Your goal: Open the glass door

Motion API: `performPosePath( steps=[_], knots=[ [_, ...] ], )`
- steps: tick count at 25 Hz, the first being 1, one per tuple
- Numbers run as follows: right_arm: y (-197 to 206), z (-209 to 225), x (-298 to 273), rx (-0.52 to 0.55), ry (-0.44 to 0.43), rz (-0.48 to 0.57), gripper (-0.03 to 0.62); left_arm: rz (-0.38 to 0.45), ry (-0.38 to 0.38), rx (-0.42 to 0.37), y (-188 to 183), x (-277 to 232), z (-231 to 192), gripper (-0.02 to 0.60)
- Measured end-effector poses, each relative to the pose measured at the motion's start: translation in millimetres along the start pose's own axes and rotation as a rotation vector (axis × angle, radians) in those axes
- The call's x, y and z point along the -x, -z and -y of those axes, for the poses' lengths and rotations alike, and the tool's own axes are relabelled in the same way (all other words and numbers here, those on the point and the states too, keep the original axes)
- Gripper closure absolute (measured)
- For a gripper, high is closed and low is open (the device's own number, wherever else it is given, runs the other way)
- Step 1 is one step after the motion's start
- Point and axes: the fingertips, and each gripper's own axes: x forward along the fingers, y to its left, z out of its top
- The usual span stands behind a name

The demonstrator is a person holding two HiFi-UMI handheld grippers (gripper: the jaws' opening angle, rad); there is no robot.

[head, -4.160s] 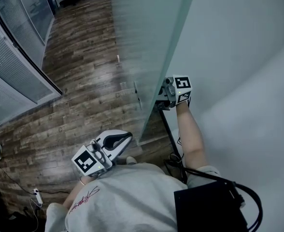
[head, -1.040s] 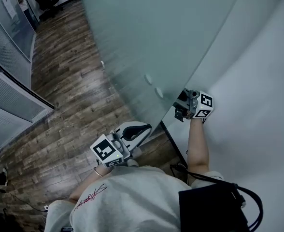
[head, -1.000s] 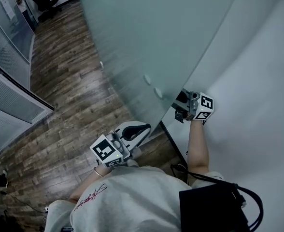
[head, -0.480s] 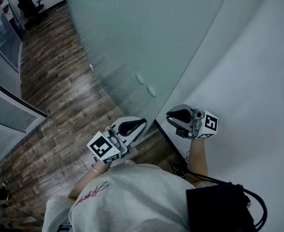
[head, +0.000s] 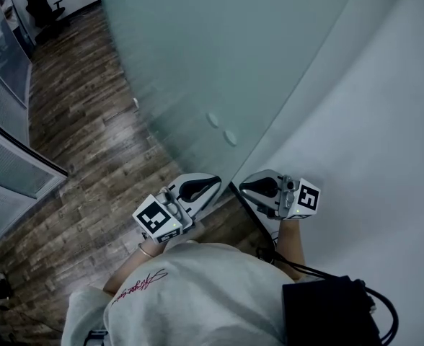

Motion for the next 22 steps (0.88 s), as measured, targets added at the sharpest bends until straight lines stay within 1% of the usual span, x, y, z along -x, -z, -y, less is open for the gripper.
performPosePath(
  steps=[3, 7, 11, 14, 22],
  knots=[
    [-1.5, -3.9, -3.9, 0.004, -0.015, 0.004, 0.574, 0.002, -0.008, -0.001, 1.0, 1.7, 1.8, 0.563],
    [4.4, -0.5, -6.8, 0.015, -0.036, -0.033, 0.574, 0.010, -0.021, -0.004, 1.7, 1.2, -0.4, 0.563],
    [1.8, -1.2, -7.1, 0.004, -0.058, -0.014, 0.574, 0.019, -0.027, -0.007, 1.0, -1.9, 1.6, 0.563],
    [-2.1, -0.9, -8.8, 0.012, -0.057, 0.004, 0.574, 0.019, -0.030, -0.010, 2.8, -2.5, 1.2, 0.563],
    [1.2, -3.9, -6.8, 0.007, -0.072, -0.010, 0.574, 0.020, -0.041, -0.014, -0.8, -1.6, 3.7, 0.563]
  ],
)
